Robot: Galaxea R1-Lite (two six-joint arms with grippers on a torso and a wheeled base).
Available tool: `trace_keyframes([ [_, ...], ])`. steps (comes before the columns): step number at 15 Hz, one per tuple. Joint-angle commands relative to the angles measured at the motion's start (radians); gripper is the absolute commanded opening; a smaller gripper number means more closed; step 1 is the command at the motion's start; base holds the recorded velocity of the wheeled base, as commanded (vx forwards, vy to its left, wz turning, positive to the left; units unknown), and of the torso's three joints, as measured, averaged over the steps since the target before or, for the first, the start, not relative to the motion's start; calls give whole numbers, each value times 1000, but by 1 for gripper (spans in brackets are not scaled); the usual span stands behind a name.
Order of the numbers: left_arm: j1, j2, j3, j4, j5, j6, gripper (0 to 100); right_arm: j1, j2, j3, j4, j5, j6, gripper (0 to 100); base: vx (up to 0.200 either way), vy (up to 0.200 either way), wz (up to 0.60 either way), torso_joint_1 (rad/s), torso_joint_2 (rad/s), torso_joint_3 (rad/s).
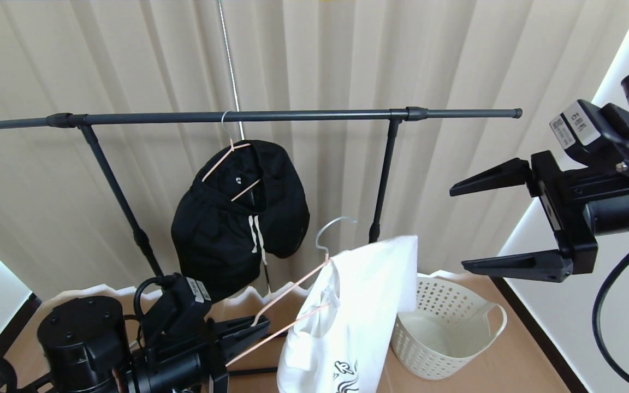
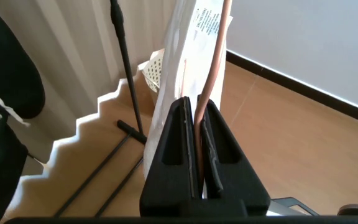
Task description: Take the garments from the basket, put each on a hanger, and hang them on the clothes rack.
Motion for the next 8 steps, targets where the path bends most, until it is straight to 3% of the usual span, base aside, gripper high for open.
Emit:
trace_keyframes([
  [1, -2, -5, 7, -1, -2, -2, 0, -25, 139, -143, 121, 31, -64, 100, 0, 0, 0, 0, 0, 0],
  [8, -68, -46, 44, -1, -2, 1, 0, -13, 291, -247, 180, 36, -121, 100, 0, 0, 0, 0, 0, 0],
])
